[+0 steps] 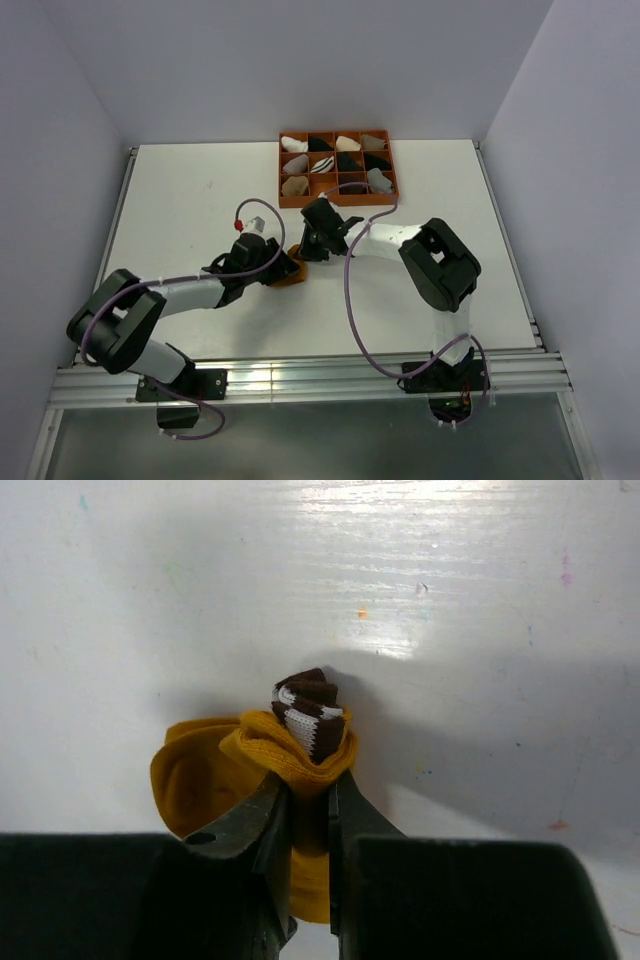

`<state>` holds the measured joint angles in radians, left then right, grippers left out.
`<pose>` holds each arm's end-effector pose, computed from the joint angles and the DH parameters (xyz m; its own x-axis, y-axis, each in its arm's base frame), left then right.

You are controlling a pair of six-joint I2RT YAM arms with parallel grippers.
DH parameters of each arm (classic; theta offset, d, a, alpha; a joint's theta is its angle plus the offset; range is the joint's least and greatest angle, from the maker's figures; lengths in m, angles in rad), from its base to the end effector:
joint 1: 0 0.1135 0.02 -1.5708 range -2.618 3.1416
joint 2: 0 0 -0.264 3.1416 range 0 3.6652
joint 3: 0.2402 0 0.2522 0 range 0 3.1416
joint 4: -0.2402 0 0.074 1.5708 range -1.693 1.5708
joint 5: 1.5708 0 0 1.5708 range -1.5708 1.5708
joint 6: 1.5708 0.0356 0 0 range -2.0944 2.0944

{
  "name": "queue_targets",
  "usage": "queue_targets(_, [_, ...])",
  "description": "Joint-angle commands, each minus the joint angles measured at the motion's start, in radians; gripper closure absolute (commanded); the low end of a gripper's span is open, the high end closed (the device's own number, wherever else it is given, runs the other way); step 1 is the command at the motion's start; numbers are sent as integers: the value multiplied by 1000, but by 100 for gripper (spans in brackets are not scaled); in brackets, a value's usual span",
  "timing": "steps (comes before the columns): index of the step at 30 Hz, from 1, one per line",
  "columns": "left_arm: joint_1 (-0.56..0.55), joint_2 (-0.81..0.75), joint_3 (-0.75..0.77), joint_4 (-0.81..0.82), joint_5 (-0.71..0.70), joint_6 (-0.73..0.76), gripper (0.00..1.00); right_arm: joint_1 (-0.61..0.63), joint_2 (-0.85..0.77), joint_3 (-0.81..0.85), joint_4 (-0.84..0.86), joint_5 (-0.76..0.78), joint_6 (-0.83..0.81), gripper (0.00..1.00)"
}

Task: Roll the socks
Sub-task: Roll the sock at the center of the board.

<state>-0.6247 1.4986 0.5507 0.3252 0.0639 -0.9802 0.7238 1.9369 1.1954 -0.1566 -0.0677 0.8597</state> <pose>0.2271 -0.1665 0.1490 -0.7832 -0.4572 -0.4214 -0.0445 0.7172 -0.6954 0.3011 0.2693 0.1531 -0.9070 0.2072 -0.3666 -0.0078 0.8621 0.5066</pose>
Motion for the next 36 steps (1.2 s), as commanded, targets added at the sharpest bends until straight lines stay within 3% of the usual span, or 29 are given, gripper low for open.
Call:
queue_targets(1, [-58,-90,-15,-176,-151,38,55,15,-29,12,-159,137,-48,100])
queue_targets(7, [-196,-143,51,-258,-407,80,56,31,-24,72,-268,190,-45,100])
queue_targets(16, [-400,-3,198,-273,-694,141,54,49,-6,155,-389,215,-22,100])
queue_targets(36, [-464,291,399,-364,-725,118,57,68,8,185,-416,206,-21,100])
